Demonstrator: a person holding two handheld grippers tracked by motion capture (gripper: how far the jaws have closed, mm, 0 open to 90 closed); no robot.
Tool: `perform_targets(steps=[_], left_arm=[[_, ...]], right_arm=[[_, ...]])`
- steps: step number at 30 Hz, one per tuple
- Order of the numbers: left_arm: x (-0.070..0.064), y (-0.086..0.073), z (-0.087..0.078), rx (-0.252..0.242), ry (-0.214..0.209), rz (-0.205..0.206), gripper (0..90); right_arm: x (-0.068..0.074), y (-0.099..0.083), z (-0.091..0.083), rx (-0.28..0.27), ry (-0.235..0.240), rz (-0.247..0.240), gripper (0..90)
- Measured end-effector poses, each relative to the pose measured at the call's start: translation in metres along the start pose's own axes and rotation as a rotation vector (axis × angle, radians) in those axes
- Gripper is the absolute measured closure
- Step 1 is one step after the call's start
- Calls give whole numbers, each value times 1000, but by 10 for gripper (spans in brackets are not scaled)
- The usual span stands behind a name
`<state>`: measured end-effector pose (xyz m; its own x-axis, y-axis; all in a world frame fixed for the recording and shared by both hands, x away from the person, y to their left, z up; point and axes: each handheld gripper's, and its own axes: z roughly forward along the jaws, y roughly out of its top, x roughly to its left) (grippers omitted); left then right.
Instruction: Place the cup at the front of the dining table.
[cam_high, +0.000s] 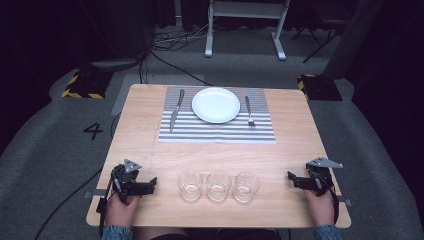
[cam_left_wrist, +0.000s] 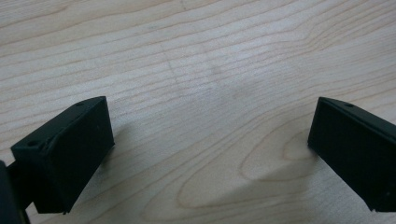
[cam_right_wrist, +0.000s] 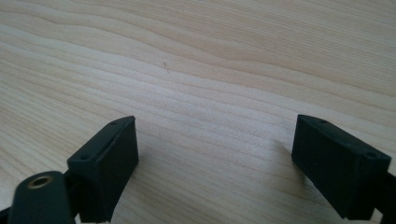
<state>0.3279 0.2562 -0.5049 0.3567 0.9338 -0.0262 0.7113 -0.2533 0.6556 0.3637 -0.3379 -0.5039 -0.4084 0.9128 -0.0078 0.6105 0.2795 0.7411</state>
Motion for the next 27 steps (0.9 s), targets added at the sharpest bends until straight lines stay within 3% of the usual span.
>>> perform_targets(steps=[19,22,25,27], left_arm=[[0,0,0,-1,2,-3,3],[0,0,0,0,2,-3,2],[0,0,0,-1,2,-3,2],[0,0,0,3,2,-2,2]], right_arm=[[1,0,-1,0,0,1,161],[1,0,-1,-3,9,-1,162],[-2,-2,-5,-16,57,17,157],[-2,-1,-9,-14,53,24,156]])
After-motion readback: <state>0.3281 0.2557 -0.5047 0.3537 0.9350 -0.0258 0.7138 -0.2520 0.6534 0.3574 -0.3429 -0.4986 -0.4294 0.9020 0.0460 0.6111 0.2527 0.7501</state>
